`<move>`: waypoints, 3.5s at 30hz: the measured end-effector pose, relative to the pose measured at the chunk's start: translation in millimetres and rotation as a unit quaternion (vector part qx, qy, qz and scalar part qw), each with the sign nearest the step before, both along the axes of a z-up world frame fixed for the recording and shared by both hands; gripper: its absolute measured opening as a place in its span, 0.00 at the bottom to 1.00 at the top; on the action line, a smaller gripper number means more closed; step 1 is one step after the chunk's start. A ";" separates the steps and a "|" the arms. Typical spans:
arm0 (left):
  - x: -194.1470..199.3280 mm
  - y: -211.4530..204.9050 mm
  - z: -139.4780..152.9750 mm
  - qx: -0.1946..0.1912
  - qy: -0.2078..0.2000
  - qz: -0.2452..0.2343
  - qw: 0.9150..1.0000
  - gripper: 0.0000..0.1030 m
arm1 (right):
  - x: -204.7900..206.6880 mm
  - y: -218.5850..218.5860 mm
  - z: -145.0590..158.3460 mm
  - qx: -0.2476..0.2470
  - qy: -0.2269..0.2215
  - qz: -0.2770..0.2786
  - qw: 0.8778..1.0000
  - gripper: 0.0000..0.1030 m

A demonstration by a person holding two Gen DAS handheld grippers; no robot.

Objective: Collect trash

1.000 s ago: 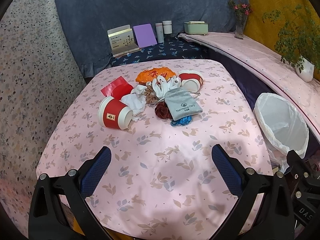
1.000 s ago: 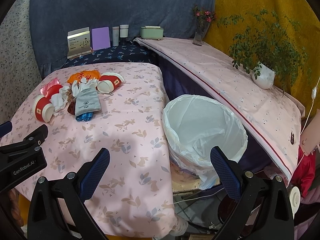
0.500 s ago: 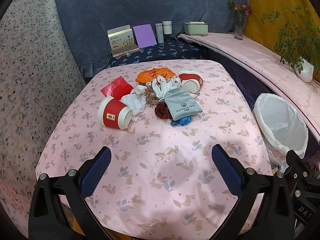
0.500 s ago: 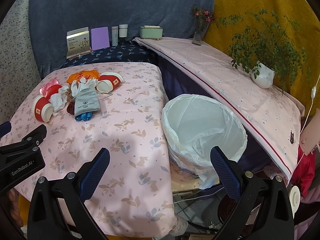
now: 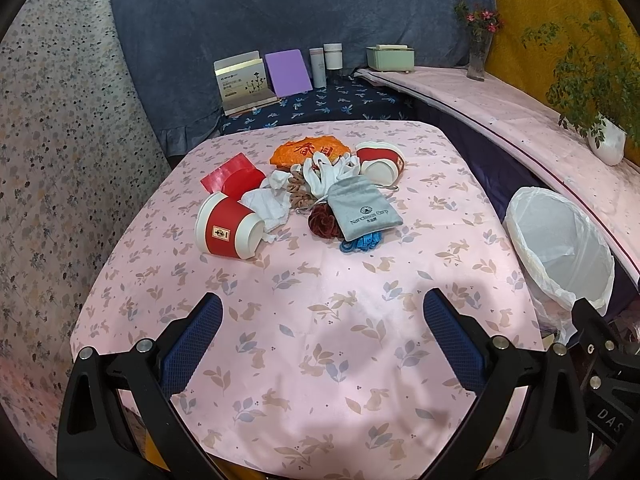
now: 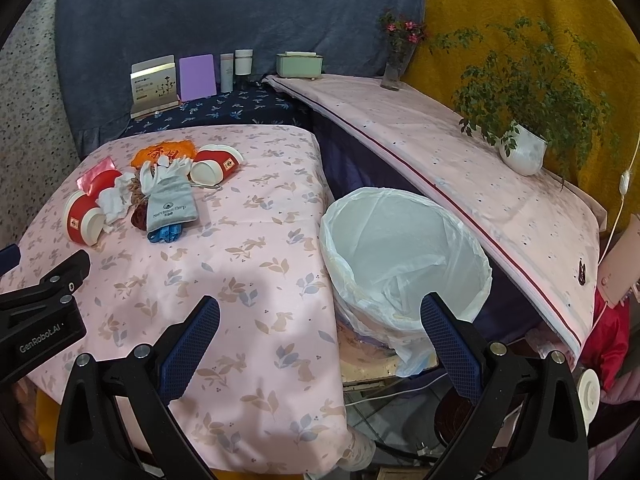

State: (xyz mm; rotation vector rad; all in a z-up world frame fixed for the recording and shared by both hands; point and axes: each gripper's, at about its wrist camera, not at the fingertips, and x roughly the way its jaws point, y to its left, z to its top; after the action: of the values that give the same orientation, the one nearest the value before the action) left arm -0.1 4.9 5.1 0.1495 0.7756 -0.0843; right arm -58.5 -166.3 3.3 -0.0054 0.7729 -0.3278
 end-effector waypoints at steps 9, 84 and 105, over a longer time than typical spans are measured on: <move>-0.3 -2.0 1.1 -0.001 -0.001 -0.001 1.000 0.93 | -2.1 -1.5 0.6 -0.002 -0.003 -0.007 1.000 0.93; 203.6 147.7 -100.8 -0.164 0.126 0.158 0.966 0.91 | 219.7 118.2 -89.5 0.076 0.047 0.104 0.991 0.05; 135.2 101.7 -31.0 -0.152 0.042 0.080 0.984 0.90 | 156.9 75.4 -10.6 0.090 -0.053 0.062 0.993 0.04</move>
State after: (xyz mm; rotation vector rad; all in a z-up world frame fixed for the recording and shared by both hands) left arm 135.1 106.6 -26.0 -0.2081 0.8458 -0.0554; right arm 98.4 -90.9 -7.3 0.1321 0.6919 -0.1393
